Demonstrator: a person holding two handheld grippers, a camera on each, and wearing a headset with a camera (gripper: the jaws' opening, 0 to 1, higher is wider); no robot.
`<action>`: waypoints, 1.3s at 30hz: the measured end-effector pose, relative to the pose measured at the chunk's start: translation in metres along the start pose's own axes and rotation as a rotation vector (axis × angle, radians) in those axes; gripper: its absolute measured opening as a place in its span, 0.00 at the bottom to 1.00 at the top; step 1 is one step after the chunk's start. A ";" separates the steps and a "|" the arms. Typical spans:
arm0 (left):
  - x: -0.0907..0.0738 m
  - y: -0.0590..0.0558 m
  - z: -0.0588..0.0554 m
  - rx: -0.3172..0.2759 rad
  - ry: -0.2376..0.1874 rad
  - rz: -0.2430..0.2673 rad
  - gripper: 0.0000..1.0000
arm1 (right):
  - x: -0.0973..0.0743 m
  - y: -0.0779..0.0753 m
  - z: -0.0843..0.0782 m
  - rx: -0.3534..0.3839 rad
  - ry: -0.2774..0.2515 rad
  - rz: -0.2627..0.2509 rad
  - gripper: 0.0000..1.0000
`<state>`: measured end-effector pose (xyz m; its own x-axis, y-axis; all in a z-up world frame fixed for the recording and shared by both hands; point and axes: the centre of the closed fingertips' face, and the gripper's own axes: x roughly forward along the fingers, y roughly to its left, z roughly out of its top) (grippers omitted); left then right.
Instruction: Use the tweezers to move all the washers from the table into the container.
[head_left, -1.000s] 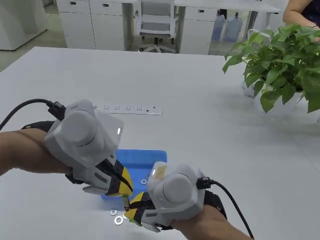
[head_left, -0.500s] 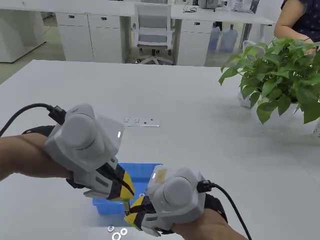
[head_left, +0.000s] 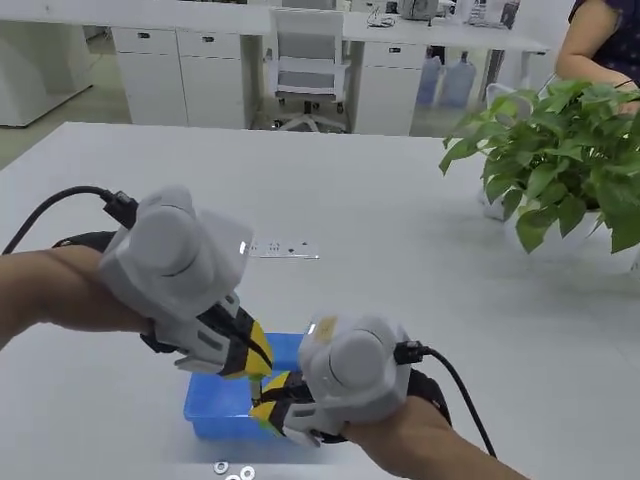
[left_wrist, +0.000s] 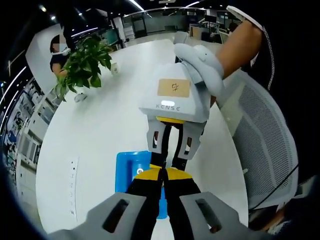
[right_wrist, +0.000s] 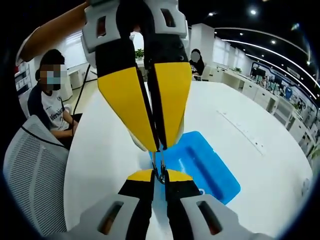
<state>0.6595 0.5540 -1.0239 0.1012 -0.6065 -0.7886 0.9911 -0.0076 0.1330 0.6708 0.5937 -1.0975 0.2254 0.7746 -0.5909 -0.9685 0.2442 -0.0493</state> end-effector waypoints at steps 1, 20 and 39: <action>0.000 0.001 0.000 0.001 0.000 0.001 0.05 | 0.001 -0.002 0.000 0.005 -0.003 -0.001 0.09; 0.015 0.030 -0.021 -0.015 0.000 0.014 0.05 | 0.022 -0.028 -0.009 0.012 -0.004 0.001 0.09; 0.038 0.050 -0.039 -0.040 0.000 0.002 0.05 | 0.042 -0.049 -0.031 0.027 0.024 0.015 0.10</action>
<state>0.7162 0.5619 -1.0708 0.1030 -0.6061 -0.7887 0.9936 0.0251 0.1105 0.7243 0.5964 -1.1448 0.2081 0.7640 -0.6107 -0.9684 0.2487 -0.0188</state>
